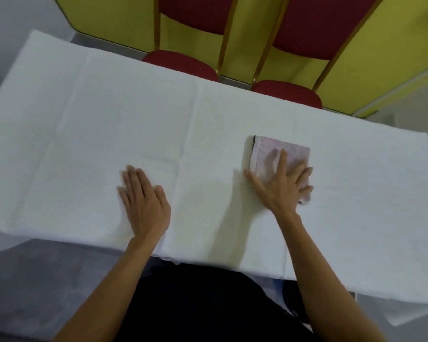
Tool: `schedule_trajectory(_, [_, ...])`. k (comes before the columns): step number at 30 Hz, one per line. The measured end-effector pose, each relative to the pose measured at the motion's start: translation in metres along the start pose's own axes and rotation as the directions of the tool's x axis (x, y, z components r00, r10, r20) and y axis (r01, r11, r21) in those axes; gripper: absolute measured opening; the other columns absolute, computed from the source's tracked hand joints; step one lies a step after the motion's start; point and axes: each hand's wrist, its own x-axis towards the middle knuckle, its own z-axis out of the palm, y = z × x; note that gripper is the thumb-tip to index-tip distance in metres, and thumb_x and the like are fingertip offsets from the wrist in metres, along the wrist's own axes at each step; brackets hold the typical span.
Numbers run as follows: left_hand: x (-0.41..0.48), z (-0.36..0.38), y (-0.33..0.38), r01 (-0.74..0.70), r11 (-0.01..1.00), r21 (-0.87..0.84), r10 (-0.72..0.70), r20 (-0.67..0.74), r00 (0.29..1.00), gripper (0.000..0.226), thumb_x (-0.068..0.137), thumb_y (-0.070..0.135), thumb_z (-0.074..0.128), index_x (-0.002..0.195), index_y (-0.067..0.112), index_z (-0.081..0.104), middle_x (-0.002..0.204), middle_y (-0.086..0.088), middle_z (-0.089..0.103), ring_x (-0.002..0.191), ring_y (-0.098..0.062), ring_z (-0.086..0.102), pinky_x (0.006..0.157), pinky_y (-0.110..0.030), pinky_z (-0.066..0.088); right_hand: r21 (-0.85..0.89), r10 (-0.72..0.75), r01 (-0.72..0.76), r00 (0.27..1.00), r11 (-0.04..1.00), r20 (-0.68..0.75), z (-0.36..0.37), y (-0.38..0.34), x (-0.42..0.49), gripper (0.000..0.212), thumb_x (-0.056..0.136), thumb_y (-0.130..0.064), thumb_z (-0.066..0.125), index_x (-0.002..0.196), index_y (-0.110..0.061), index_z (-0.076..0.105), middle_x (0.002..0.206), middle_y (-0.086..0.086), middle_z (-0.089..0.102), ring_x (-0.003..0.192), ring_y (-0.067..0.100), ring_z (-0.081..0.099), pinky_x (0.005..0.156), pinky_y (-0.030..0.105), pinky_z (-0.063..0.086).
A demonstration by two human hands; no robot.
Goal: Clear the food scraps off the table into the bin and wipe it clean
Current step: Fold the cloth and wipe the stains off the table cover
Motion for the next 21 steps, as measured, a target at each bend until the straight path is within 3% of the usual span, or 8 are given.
schedule_trajectory(2, [0.002, -0.005, -0.002, -0.014, 1.0, -0.025, 0.015, 0.034, 0.999, 0.064, 0.102, 0.025, 0.032, 0.154, -0.005, 0.01, 0.165, -0.018, 0.001, 0.154, -0.029, -0.004, 0.124, -0.049, -0.001, 0.027, 0.108, -0.11, 0.993, 0.994, 0.051, 0.0, -0.002, 0.013, 0.116, 0.056, -0.101, 0.04, 0.149, -0.046, -0.002, 0.163, 0.016, -0.016, 0.148, 0.045, -0.015, 0.11, 0.074, 0.002])
schedule_trajectory(5, [0.016, -0.02, -0.01, -0.012, 0.999, -0.051, 0.014, 0.043, 0.999, 0.066, 0.101, 0.022, 0.038, 0.155, -0.004, 0.009, 0.165, -0.018, -0.001, 0.154, -0.027, -0.005, 0.124, -0.047, -0.002, -0.012, 0.187, -0.187, 0.981, 0.982, 0.049, 0.003, -0.014, 0.02, 0.104, 0.062, -0.096, 0.037, 0.148, -0.049, 0.003, 0.164, 0.013, -0.01, 0.147, 0.046, -0.005, 0.109, 0.072, 0.01])
schedule_trajectory(10, [0.06, -0.046, -0.044, 0.014, 0.999, -0.03, -0.013, 0.016, 1.0, 0.066, 0.101, 0.024, 0.037, 0.154, -0.005, 0.009, 0.165, -0.019, -0.001, 0.154, -0.029, -0.004, 0.123, -0.047, -0.003, -0.121, 0.141, -0.168, 0.969, 0.978, -0.203, 0.011, -0.028, 0.008, 0.064, 0.081, -0.068, 0.04, 0.14, -0.045, 0.03, 0.149, 0.011, 0.028, 0.126, 0.043, 0.033, 0.099, 0.059, 0.029])
schedule_trajectory(15, [0.094, -0.064, -0.086, 0.063, 0.998, -0.006, -0.063, -0.001, 0.998, 0.066, 0.102, 0.024, 0.037, 0.154, -0.006, 0.011, 0.165, -0.02, 0.0, 0.154, -0.03, -0.003, 0.123, -0.05, -0.001, 0.001, 0.181, -0.189, 0.935, 0.982, -0.306, 0.014, -0.039, 0.012, 0.044, 0.088, -0.054, 0.038, 0.129, -0.043, 0.05, 0.136, 0.004, 0.047, 0.117, 0.04, 0.039, 0.095, 0.054, 0.03])
schedule_trajectory(17, [0.1, -0.069, -0.098, 0.103, 0.994, -0.027, -0.103, 0.002, 0.995, 0.065, 0.102, 0.024, 0.037, 0.154, -0.007, 0.011, 0.165, -0.02, -0.001, 0.154, -0.03, -0.004, 0.123, -0.051, -0.001, 0.049, 0.143, -0.134, 0.938, 0.99, -0.315, 0.024, -0.061, 0.006, 0.041, 0.091, -0.048, 0.044, 0.127, -0.039, 0.059, 0.136, 0.002, 0.052, 0.118, 0.039, 0.04, 0.097, 0.052, 0.028])
schedule_trajectory(21, [0.103, -0.07, -0.107, 0.108, 0.994, -0.036, -0.107, 0.01, 0.994, 0.066, 0.102, 0.024, 0.038, 0.154, -0.006, 0.012, 0.165, -0.019, 0.0, 0.154, -0.03, -0.004, 0.123, -0.05, -0.002, 0.046, -0.158, 0.186, 0.921, 0.982, -0.356, 0.066, -0.127, -0.036, 0.036, 0.081, -0.036, 0.067, 0.117, -0.034, 0.069, 0.13, -0.002, 0.062, 0.116, 0.041, 0.048, 0.095, 0.05, 0.032])
